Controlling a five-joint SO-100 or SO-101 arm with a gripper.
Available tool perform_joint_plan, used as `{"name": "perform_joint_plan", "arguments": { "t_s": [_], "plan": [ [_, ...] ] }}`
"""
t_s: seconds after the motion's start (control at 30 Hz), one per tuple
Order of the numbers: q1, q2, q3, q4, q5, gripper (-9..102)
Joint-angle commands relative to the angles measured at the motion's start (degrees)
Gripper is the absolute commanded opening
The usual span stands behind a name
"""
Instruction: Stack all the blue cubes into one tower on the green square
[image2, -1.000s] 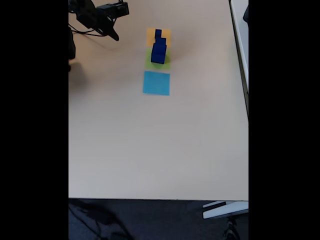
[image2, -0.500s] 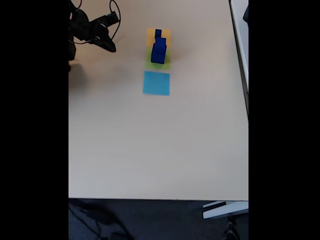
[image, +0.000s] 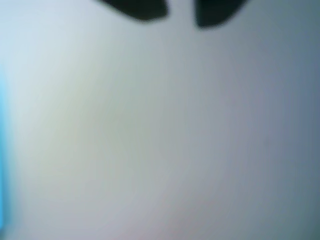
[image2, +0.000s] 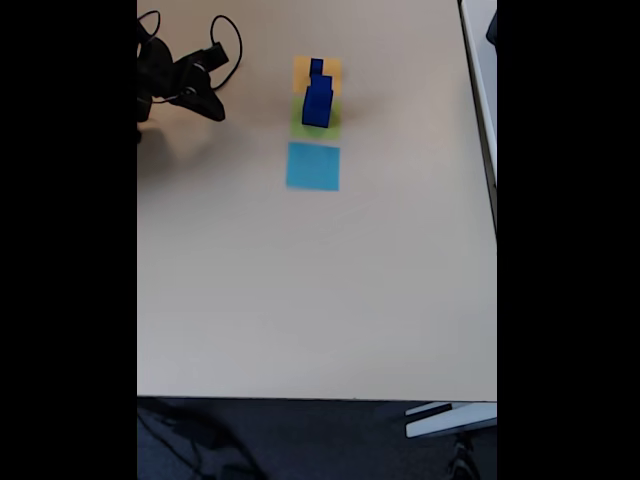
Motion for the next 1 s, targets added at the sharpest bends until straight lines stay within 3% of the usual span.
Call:
{"name": "perform_joint_plan", "arguments": {
  "t_s": [0.0, 0.4, 0.53, 0.97],
  "plan": [
    [0.5, 1.3, 0.5, 0.1, -0.9, 0],
    [-2.2, 1.3, 0.9, -0.7, -6.6, 0],
    [-2.4, 1.3, 1.1, -1.9, -17.9, 0],
    [-2.5, 1.3, 1.1, -1.8, -18.4, 0]
  ]
}}
